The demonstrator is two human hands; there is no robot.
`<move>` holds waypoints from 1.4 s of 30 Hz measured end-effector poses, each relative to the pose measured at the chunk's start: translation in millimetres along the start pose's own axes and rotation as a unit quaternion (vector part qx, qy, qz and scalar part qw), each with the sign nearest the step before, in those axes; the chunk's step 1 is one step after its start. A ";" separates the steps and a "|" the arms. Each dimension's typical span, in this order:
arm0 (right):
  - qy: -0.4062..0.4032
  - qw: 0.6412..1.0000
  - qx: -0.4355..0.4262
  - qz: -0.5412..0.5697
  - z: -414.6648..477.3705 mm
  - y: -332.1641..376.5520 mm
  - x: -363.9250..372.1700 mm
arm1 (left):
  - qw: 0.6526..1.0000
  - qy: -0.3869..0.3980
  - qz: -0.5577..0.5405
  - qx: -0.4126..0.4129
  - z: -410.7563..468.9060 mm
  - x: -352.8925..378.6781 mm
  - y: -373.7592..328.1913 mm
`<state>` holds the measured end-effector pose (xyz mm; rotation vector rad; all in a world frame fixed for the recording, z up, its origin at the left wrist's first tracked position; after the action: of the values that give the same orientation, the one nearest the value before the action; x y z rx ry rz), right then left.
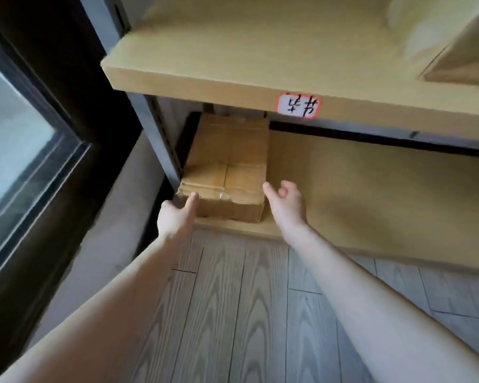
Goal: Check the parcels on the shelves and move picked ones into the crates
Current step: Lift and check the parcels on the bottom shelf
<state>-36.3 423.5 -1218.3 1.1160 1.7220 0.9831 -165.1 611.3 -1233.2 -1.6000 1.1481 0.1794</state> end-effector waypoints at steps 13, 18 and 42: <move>0.032 0.969 0.035 0.243 19.9 -66.5 22.0 | 0.941 -0.067 -0.289 0.162 -4.6 17.2 15.1; 0.075 0.983 0.039 0.160 -0.1 -76.2 10.8 | 0.928 -0.067 -0.329 0.163 -22.3 12.3 0.1; 0.214 0.850 0.062 0.477 -36.2 -60.4 -62.7 | 0.912 0.258 -0.318 0.027 -36.4 73.1 24.8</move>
<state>-71.1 340.6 -1246.8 2.0441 1.5305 1.8468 -161.2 541.5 -1282.4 -1.9445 0.9320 -0.7360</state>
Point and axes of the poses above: each hand's wrist, its own z-axis towards the middle knuckle, its own x-axis out of the palm, y = z × x, the point moved 5 cm from there along z, towards the middle knuckle, and after that the axes turned 8 degrees about z, right-handed, at the moved point
